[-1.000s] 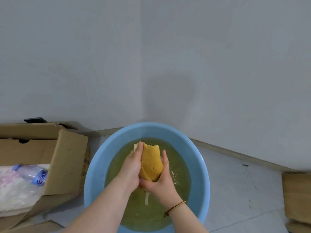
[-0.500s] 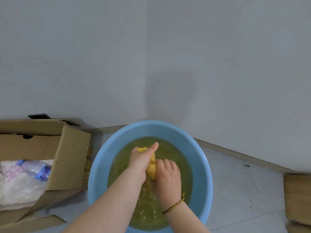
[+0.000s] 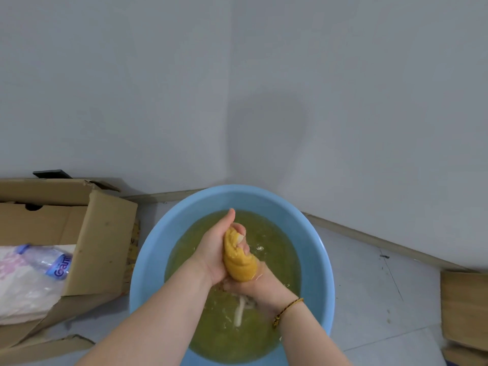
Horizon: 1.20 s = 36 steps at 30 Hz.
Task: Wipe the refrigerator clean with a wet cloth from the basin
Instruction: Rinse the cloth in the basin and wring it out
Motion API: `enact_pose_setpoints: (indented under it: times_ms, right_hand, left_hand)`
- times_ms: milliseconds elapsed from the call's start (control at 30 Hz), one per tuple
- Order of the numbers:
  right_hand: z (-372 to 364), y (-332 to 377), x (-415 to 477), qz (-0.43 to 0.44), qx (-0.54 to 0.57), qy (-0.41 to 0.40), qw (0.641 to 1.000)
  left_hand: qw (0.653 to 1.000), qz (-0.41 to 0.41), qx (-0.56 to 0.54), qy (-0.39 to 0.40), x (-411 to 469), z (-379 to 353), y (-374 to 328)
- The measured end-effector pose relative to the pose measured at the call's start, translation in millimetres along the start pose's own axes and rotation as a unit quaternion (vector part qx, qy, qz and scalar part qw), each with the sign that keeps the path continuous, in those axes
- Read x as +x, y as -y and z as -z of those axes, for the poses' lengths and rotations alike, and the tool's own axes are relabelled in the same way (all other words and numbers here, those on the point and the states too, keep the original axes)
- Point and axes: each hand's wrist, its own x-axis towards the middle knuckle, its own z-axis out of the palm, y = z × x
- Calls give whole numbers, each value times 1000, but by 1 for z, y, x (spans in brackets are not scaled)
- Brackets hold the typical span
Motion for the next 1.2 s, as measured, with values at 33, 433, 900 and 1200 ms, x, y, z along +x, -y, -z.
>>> enact_pose_setpoints:
  times_ms: [33, 433, 900, 1200]
  right_hand:
    - [5, 3, 1, 0, -58, 9, 998]
    - [34, -12, 18, 341, -517, -346, 704]
    - [10, -3, 8, 38, -413, -127, 901]
    - [3, -25, -2, 87, -448, -324, 829]
  left_hand:
    - [1000, 10, 11, 17, -1, 4, -1]
    - [862, 192, 437, 174, -12, 26, -21]
    - [310, -172, 935, -13, -1, 20, 20]
    - [724, -88, 652, -208, -30, 19, 50]
